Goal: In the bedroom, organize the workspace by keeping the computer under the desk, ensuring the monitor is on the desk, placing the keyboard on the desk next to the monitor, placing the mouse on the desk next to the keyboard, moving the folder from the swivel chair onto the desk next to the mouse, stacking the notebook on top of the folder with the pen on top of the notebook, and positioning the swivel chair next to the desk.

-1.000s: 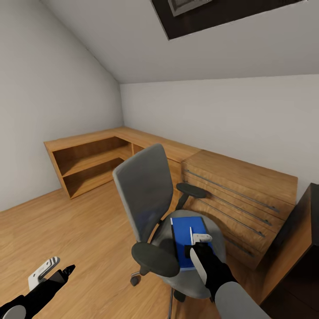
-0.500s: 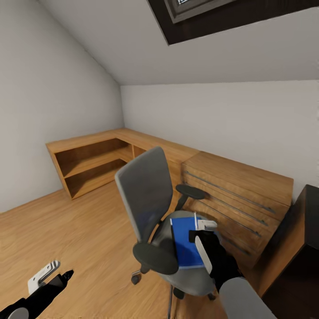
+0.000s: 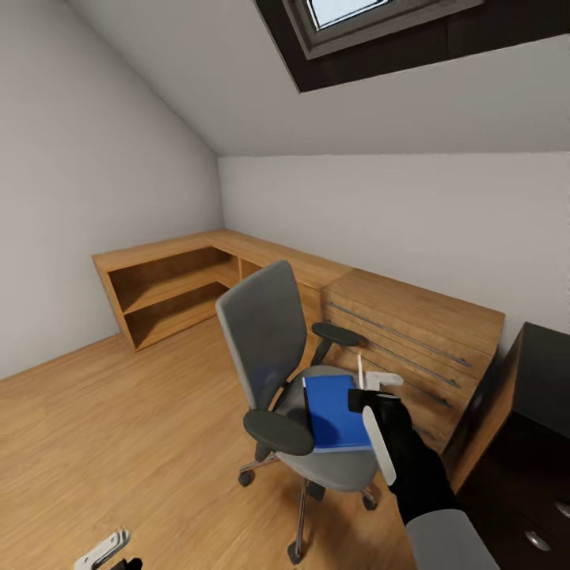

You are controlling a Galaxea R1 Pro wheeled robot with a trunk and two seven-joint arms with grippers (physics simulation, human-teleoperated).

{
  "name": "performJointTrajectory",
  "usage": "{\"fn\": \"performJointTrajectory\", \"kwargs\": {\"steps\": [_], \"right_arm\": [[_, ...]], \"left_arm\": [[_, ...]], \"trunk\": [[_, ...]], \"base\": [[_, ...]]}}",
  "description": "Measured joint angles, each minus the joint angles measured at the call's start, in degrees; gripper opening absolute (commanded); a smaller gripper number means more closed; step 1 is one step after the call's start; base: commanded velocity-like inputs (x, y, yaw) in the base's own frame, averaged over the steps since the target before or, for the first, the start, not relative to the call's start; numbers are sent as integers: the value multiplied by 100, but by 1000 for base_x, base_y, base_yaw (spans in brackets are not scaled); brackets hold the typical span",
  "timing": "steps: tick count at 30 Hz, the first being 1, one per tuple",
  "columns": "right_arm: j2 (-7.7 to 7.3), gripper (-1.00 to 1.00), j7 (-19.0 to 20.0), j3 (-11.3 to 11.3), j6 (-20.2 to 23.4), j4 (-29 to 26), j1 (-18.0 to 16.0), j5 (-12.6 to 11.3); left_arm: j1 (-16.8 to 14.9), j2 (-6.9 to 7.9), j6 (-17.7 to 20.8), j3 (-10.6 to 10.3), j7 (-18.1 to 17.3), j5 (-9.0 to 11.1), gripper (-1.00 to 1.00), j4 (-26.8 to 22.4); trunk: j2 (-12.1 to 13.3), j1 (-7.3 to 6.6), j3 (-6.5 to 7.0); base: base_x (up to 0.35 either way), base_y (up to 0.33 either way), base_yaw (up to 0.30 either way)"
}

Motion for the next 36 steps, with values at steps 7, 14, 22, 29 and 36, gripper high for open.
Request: {"fn": "performJointTrajectory", "kwargs": {"steps": [7, 14, 22, 29, 36], "right_arm": [[1, -100, 2, 1, 399, -1144, 405, 0], [23, -100, 3, -2, 444, -1614, 530, -6], [2, -100, 3, -67, 449, -1808, 543, -1], [-3, -100, -13, -141, 449, -1817, 545, 1], [-3, -100, -16, -219, 450, -1834, 545, 0]], "left_arm": [[-4, -229, -1676, -966, -2, -781, 100, 1857], [-2, -373, -1851, -1040, -1, -1298, 100, 2045], [-2, -381, -2359, -1045, 11, -1441, 100, 2455], [-2, -372, -2478, -1045, 11, -1457, 100, 2978], [-4, -383, -2827, -1047, 12, -1478, 100, 3407]], "trunk": [[281, -154, 126], [561, -308, 252], [882, -484, 395], [1163, -638, 531], [1444, -792, 675]], "base": [[-11, 0, 0], [0, 0, 0], [0, 0, 0], [0, 0, 0], [0, 0, 0]]}}
